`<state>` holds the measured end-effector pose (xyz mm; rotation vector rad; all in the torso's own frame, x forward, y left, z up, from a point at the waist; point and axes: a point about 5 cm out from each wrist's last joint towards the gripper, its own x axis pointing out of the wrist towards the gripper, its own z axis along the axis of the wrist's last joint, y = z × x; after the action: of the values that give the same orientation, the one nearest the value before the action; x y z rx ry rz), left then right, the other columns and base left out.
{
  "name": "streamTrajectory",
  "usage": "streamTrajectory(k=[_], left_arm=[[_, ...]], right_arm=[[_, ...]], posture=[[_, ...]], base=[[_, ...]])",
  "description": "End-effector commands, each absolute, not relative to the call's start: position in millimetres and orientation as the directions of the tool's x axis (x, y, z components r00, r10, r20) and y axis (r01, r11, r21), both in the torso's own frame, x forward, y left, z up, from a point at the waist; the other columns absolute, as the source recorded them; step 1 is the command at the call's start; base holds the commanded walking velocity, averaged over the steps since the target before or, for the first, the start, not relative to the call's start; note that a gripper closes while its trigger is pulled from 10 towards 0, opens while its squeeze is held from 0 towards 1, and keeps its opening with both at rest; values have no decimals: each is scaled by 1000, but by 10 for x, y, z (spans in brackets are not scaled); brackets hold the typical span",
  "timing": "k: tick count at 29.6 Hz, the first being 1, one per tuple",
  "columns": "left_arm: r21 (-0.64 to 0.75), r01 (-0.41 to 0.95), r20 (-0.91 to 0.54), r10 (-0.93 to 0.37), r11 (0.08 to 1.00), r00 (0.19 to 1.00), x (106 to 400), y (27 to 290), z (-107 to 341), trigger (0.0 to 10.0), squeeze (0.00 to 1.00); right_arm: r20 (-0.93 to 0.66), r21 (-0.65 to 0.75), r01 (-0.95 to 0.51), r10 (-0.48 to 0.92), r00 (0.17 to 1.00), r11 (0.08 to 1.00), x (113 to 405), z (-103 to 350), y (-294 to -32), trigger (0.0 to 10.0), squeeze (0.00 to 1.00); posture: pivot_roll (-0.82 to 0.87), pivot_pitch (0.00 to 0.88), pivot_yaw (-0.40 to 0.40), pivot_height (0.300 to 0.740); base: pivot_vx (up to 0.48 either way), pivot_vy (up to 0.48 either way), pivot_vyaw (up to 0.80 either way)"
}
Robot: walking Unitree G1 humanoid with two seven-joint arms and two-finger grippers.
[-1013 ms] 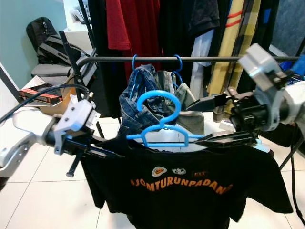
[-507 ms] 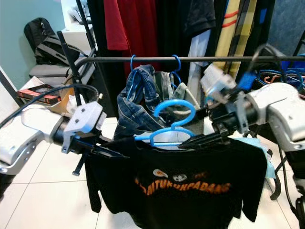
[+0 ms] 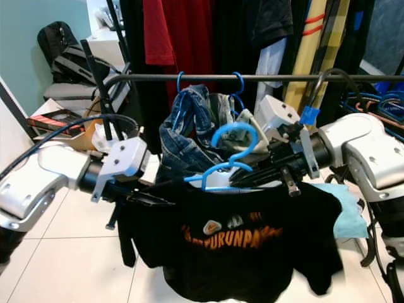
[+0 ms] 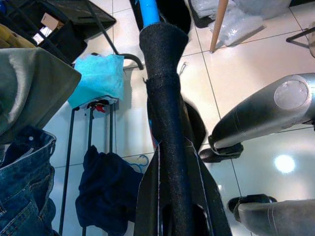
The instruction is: Hang hanger
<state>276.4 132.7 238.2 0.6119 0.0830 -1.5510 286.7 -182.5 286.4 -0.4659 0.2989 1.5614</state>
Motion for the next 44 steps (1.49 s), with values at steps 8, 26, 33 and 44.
streamTrajectory(k=[8, 26, 33, 44], left_arm=[[366, 918, -329, -944, -152, -25, 2679, 1132, 2535, 1098, 384], [380, 918, -162, -968, 116, 189, 2900, 1452, 2760, 10000, 1000], [311, 897, -72, -933, 315, 352, 2938, 1744, 2642, 10000, 1000], [83, 734, -83, -730, 674, 679, 2970, 2044, 1850, 10000, 0]], right_arm=[[-447, -96, -993, 894, -13, -62, 2862, 2826, -1741, 0, 0], [-478, -77, -984, 860, 180, 163, 2886, 2585, -2006, 0, 0], [-546, -43, -929, 770, 331, 368, 2866, 2281, -2271, 0, 0], [-507, -92, -628, 506, 697, 773, 3001, 2101, -2740, 0, 0]], posture=[[-82, 0, 15, 740], [-90, 0, 19, 740], [-100, 0, 18, 740], [-117, 0, 13, 740]], base=[[0, 0, 0], [0, 0, 0], [0, 0, 0], [0, 0, 0]])
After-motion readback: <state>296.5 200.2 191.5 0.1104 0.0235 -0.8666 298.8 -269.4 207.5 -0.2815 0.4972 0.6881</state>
